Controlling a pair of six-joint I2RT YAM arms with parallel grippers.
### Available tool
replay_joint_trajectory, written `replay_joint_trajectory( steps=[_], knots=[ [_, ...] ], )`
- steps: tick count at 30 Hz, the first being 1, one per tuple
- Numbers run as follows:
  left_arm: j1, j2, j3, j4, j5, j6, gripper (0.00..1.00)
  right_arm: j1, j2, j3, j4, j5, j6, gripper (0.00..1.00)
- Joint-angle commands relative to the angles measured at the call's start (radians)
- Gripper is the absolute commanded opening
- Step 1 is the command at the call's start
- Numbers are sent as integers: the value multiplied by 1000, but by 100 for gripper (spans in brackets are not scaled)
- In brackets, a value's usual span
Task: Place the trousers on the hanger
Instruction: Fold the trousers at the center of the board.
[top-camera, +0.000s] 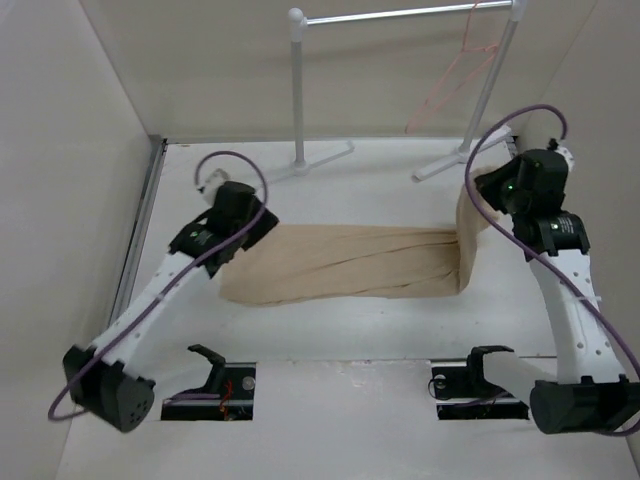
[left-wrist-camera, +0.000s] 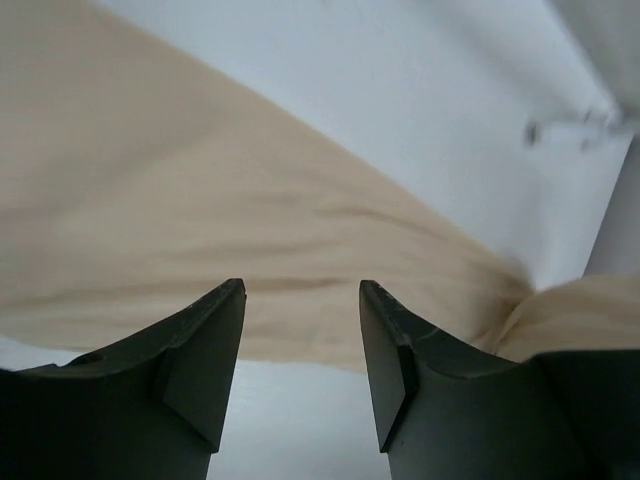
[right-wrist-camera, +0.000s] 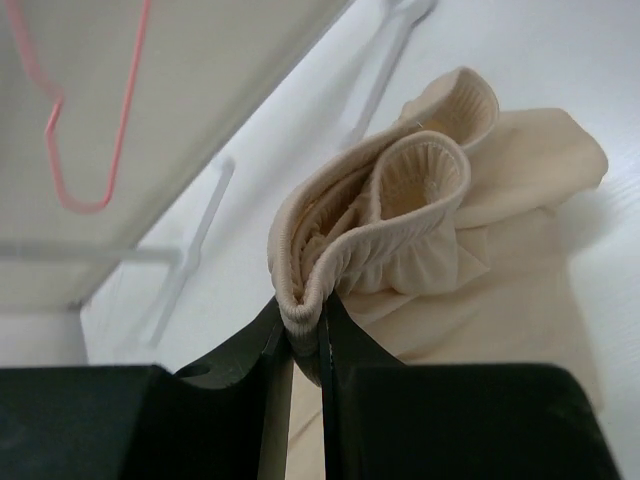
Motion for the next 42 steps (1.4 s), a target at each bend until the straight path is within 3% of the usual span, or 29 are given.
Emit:
replay_joint_trajectory(
  steps=[1, 7, 13, 14, 17, 20, 23, 27, 29, 32, 34, 37, 42],
  knots=[
    [137, -212, 31, -190, -111, 57, 48, 197, 25, 123, 11, 40, -15, 9],
    [457, -404, -81, -190, -35, 75, 49, 626, 250, 310, -9, 201, 46, 10],
    [704, -517, -196, -186, 106, 72, 50, 973, 630, 577, -21, 245, 90, 14],
    [743, -531, -208, -192, 114, 77, 50, 1024, 704, 622, -21, 250, 98, 18],
    [823, -553, -222, -212, 104, 95, 51, 1131, 928, 784, -42, 194, 104, 53],
    [815, -562, -221, -210, 45, 97, 51, 1184, 1059, 917, -111, 85, 112, 62],
    [807, -531, -236, -195, 39, 123, 52, 1161, 961, 786, -92, 110, 107, 66],
    [734, -441, -284, -122, 102, 147, 51, 1025, 698, 412, 57, 74, 98, 62],
    [665, -374, -294, -82, 105, 155, 50, 959, 585, 249, 105, 37, 95, 53],
    [515, -249, -290, -29, 70, 184, 48, 870, 444, 11, 146, -14, 86, 26],
    [406, -186, -281, -35, 6, 207, 47, 827, 372, -113, 152, -38, 83, 17],
    [301, -168, -319, -55, -102, 201, 47, 785, 263, -273, 166, -40, 83, 18],
    [287, -148, -422, -25, -84, 147, 45, 708, 159, -433, 209, -74, 83, 36]
  ],
)
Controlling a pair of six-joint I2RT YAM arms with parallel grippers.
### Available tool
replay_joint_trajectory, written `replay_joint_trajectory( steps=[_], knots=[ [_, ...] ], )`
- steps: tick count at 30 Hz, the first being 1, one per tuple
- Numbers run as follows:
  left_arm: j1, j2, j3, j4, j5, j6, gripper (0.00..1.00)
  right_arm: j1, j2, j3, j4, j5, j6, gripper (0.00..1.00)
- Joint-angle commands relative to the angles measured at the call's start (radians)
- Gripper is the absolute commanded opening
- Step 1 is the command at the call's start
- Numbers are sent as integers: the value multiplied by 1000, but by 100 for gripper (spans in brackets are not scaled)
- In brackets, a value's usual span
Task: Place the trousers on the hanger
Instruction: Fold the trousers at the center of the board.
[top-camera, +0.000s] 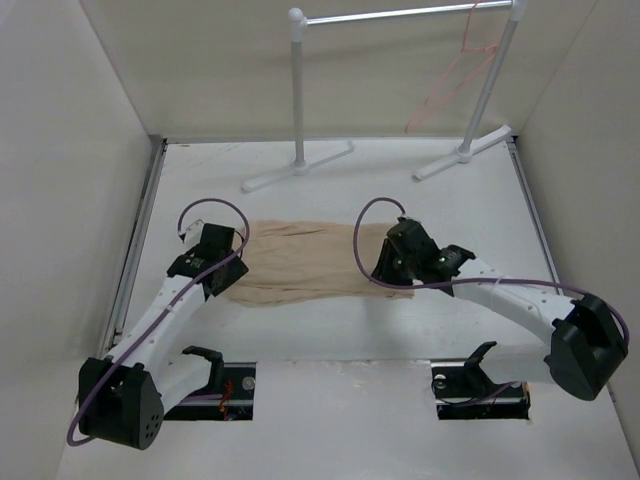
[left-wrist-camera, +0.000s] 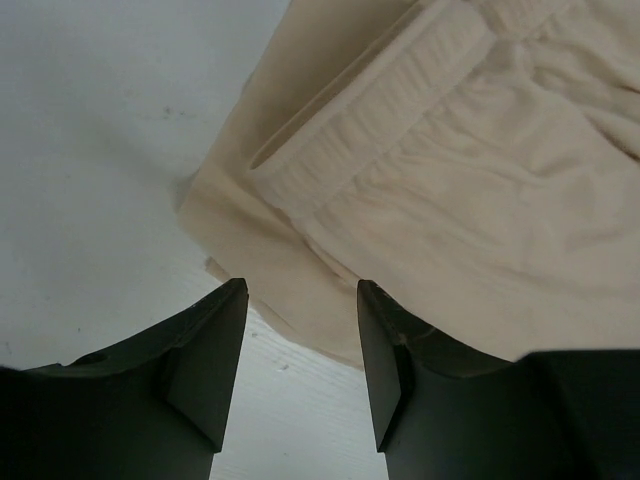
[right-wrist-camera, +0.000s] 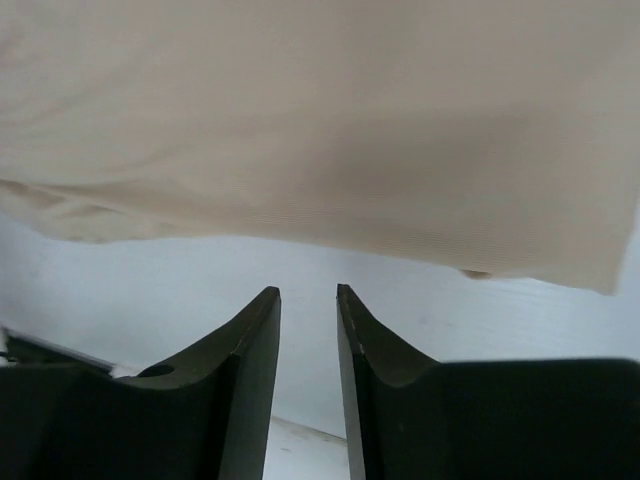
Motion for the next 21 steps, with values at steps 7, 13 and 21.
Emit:
replay_joint_trajectory(
  steps=[7, 13, 21],
  knots=[
    [91, 40, -133, 284, -13, -24, 45, -134, -75, -126, 145, -88, -16, 56],
    [105, 142, -150, 419, 23, -40, 46, -192, -60, -176, 169, -109, -40, 56],
    [110, 85, -112, 334, 24, -52, 12, -308, -41, -208, 183, -110, -92, 62]
  ],
)
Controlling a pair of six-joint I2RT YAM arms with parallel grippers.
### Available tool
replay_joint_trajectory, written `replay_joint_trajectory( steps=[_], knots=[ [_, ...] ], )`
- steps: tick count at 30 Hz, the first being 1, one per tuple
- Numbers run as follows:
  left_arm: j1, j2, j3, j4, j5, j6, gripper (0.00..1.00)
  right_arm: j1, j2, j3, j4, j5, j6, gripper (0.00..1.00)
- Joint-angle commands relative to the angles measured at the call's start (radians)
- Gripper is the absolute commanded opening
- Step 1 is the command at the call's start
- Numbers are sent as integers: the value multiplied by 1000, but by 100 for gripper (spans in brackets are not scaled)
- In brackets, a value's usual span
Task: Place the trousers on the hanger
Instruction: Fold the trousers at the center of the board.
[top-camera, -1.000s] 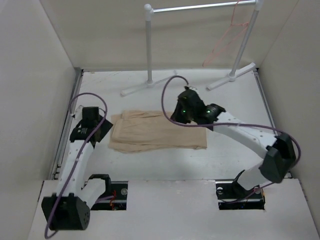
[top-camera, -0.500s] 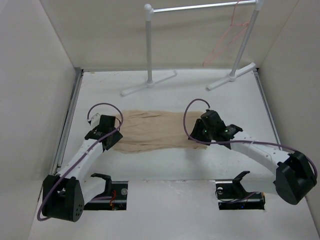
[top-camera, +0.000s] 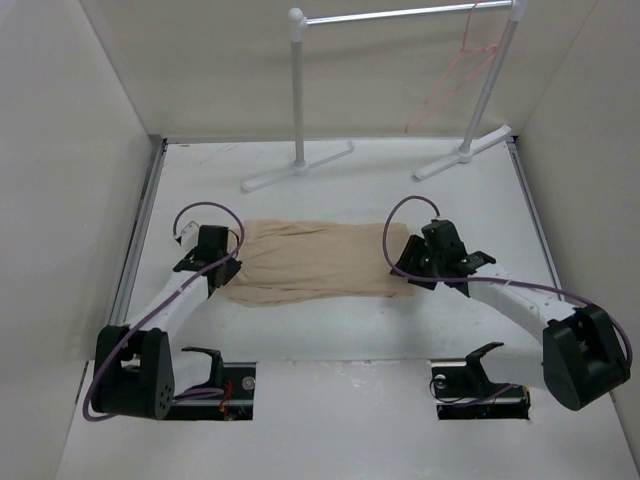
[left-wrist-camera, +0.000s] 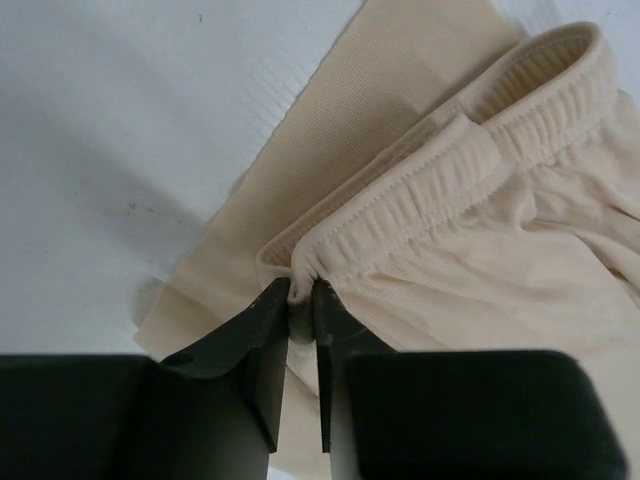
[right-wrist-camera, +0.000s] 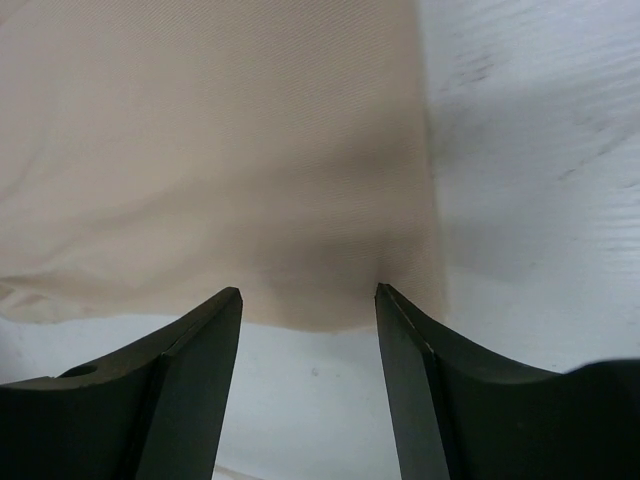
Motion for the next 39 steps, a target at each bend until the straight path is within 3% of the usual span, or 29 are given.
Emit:
replay_joint_trajectory(
  steps=[1, 7, 11, 15, 19, 26, 28, 31, 33, 36, 39],
  knots=[
    [5, -115, 48, -70, -4, -15, 10, -39, 25, -5, 46, 1, -39, 63],
    [-4, -325, 131, -328, -41, -36, 7, -70, 84, -11, 32, 15, -24, 59],
    [-14, -393, 69, -440, -79, -60, 7, -74, 90, -11, 17, 16, -21, 56],
    [9, -378, -39, -437, -91, -85, 17, -77, 78, -10, 2, 16, -21, 57],
    [29, -319, -67, -397, -96, -70, 37, -77, 41, 2, -31, 23, -21, 61],
    [22, -364, 105, -448, -111, -42, 43, -73, -80, 62, -141, 50, -30, 64],
    [-15, -283, 171, -402, -99, -35, 45, -62, -91, 81, -156, 52, -34, 58],
    [-84, -79, 286, -344, -101, 10, 46, -18, -88, 88, -135, 24, -27, 29],
    [-101, 51, 362, -312, -101, 57, 46, 15, -80, 93, -121, 7, -24, 19],
    [-112, 213, 447, -295, -79, 108, 44, 85, -64, 104, -94, -5, -11, 19],
    [-127, 300, 492, -308, -81, 127, 42, 145, -48, 117, -80, -5, -4, 27]
  ],
)
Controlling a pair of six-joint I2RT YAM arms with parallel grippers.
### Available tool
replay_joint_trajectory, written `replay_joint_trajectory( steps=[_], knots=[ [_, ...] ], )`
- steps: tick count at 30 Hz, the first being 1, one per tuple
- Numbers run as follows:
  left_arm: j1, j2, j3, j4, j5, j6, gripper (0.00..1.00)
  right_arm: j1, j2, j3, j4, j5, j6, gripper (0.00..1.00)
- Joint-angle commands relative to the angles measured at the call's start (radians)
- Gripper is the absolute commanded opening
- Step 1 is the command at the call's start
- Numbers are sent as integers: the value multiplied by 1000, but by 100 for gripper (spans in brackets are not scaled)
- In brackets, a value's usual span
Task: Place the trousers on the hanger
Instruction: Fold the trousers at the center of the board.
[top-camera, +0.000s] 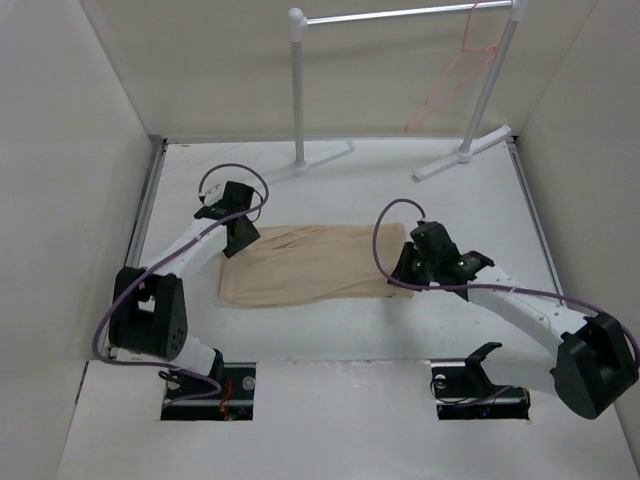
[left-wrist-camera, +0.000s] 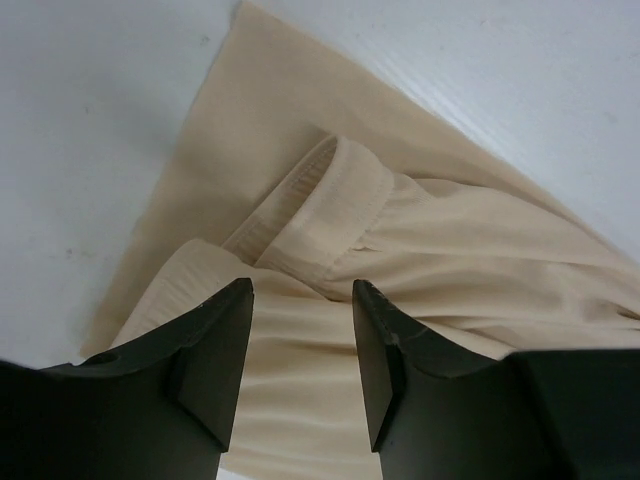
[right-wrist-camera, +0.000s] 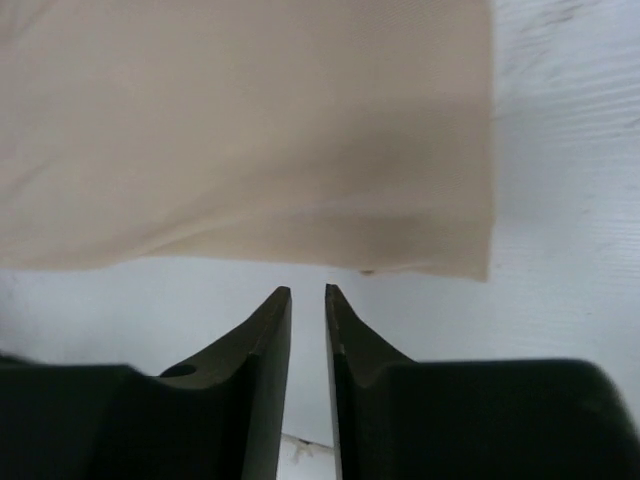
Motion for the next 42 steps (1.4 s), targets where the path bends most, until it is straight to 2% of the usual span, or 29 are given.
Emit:
replay_joint_trajectory(
  steps=[1, 5, 8, 9, 11, 16, 21, 24, 25, 27, 30, 38, 40, 42],
  knots=[
    [-16, 37, 47, -13, -4, 58, 42, 57, 13, 55, 56, -12, 20, 32],
    [-19, 95, 46, 0, -7, 58, 39, 71, 37, 27, 100, -17, 41, 49],
    [-17, 118, 32, 32, -4, 58, 24, 64, 65, -13, 140, -18, 51, 50],
    [-13, 115, 20, 47, -8, 57, 20, 59, 74, -24, 148, -17, 57, 49],
    [-5, 97, -6, 78, -17, 52, 11, 25, 97, -56, 169, -6, 64, 41],
    [24, 79, -32, 93, -99, 55, 4, -22, 131, -128, 183, 2, 83, 24],
    [56, 42, -29, 87, -85, 54, 6, -28, 82, -174, 173, 0, 100, 22],
    [53, -38, -39, 92, -15, 77, 21, -28, 50, -179, 171, -6, 100, 28],
    [50, -68, -46, 89, 7, 95, 30, -28, 41, -179, 171, -6, 100, 33],
    [44, -89, -54, 70, 28, 118, 42, -28, 39, -173, 171, -6, 100, 37],
    [38, -70, -65, 46, 68, 129, 47, -32, 45, -162, 173, -6, 100, 39],
    [18, 111, -37, 64, 95, 153, 42, -36, 68, -153, 179, -2, 97, 41],
    [12, 129, -36, 70, 92, 152, 30, -42, 70, -159, 177, -2, 97, 43],
    [19, 126, -45, 95, 84, 147, 17, -42, 68, -171, 168, 8, 100, 41]
  ],
)
